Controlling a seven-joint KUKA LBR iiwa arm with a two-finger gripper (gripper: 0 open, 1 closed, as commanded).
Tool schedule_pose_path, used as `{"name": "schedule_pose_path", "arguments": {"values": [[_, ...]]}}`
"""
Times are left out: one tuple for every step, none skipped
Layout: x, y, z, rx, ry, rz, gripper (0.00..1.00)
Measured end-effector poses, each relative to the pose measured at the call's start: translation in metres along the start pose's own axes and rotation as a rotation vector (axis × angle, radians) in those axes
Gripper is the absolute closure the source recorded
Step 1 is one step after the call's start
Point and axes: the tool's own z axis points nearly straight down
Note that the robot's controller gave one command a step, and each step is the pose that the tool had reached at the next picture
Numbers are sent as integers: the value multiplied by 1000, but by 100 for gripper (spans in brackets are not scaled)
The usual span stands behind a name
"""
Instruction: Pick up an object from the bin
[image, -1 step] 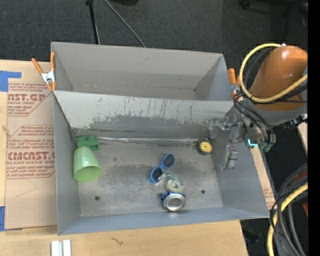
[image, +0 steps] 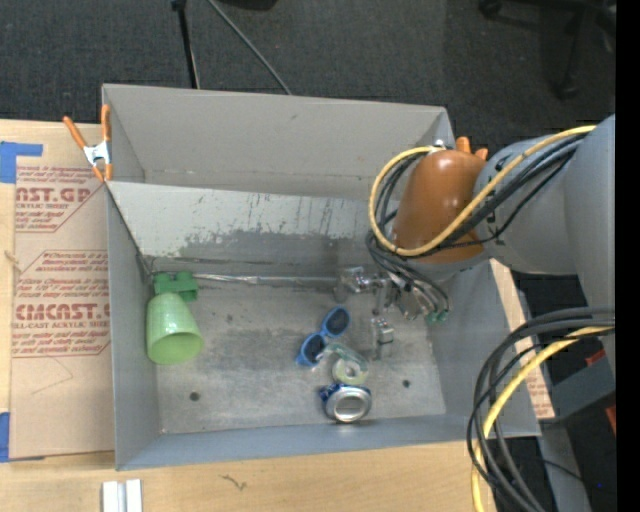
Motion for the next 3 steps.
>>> {"name": "schedule_pose_path", "arguments": {"values": [[30,74,-3,-2,-1,-77,0],[29,69,-3,2,-4,-72,100],[39,77,-198,6,-14,-61,100]]}}
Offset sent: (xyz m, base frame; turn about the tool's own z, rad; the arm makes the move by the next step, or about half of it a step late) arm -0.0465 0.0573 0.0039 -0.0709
